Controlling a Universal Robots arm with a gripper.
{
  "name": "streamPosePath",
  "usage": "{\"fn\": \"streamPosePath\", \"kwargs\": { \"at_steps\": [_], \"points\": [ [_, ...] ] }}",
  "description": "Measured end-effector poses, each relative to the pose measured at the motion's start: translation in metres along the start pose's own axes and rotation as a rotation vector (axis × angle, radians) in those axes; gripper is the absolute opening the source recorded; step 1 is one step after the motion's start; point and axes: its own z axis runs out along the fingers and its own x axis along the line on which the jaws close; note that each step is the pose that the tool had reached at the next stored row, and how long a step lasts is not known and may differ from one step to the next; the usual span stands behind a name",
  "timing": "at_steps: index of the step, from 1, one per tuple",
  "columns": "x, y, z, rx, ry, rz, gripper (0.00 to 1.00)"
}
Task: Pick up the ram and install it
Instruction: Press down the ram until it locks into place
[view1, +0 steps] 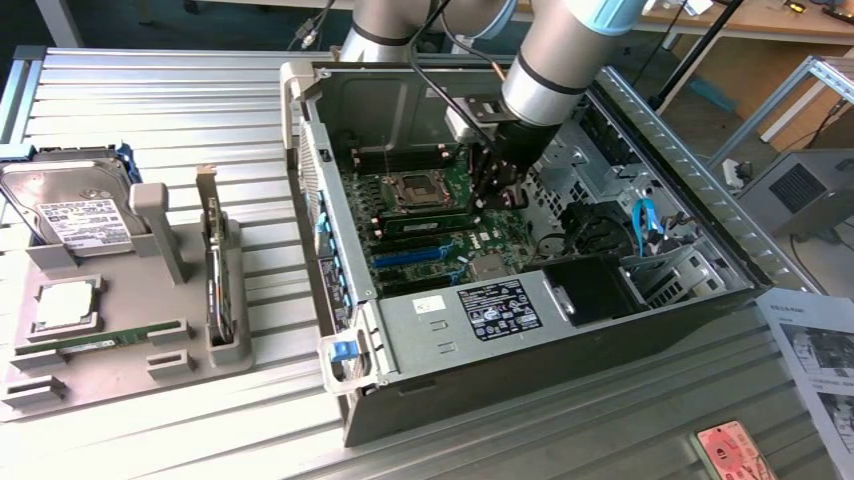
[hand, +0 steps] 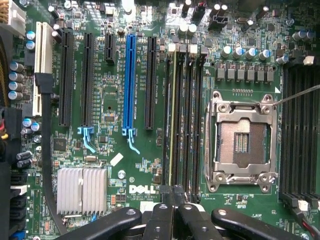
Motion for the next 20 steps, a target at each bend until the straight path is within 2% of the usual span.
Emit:
{"fn": "streamPosePath", "kwargs": {
  "at_steps": [20],
  "points": [
    [0.001,0.0278,0.0015,0.0011,0.0001,0.000,0.11]
  ]
}}
